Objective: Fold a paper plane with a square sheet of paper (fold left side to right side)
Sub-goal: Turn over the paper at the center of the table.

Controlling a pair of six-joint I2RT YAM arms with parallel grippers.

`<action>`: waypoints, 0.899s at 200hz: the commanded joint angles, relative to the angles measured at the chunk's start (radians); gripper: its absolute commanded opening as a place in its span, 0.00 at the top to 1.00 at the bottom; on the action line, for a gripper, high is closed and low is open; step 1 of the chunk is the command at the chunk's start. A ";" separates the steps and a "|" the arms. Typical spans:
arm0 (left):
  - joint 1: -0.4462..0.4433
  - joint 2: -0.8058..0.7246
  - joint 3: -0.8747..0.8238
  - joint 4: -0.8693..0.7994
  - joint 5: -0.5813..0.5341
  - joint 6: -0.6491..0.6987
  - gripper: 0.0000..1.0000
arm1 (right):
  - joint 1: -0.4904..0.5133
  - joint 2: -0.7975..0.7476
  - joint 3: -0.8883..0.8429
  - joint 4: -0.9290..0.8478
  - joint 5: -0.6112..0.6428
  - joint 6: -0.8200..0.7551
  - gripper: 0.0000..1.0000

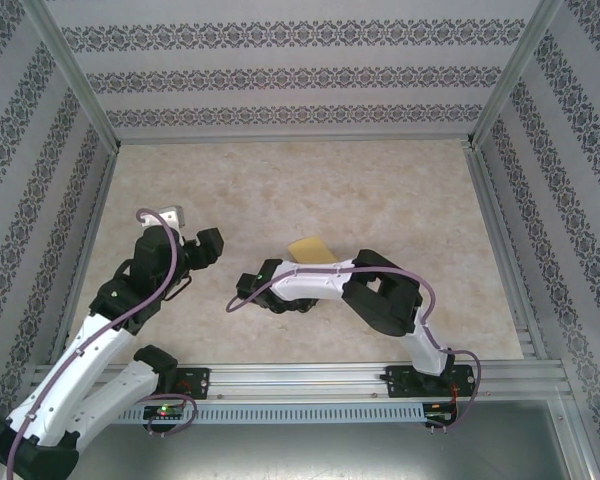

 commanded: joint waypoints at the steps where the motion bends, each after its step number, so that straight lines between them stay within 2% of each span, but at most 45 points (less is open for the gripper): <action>1: 0.011 0.018 -0.012 0.030 0.048 -0.026 0.17 | 0.016 -0.123 -0.029 0.022 -0.135 0.009 0.54; 51: 0.011 0.114 -0.055 0.128 0.178 -0.077 0.17 | 0.012 -0.442 -0.182 0.139 -0.372 0.023 0.25; 75: 0.011 0.191 -0.076 0.207 0.276 -0.100 0.17 | -0.036 -0.623 -0.275 0.220 -0.458 0.041 0.17; 100: 0.009 0.290 -0.101 0.333 0.407 -0.144 0.20 | -0.167 -0.805 -0.405 0.377 -0.594 0.085 0.13; 126: -0.016 0.411 -0.148 0.517 0.524 -0.232 0.22 | -0.319 -0.956 -0.541 0.564 -0.737 0.151 0.04; 155: -0.091 0.536 -0.155 0.627 0.561 -0.308 0.23 | -0.506 -1.068 -0.686 0.767 -0.910 0.270 0.02; 180: -0.164 0.624 -0.151 0.684 0.565 -0.389 0.24 | -0.613 -1.086 -0.739 0.784 -0.938 0.313 0.02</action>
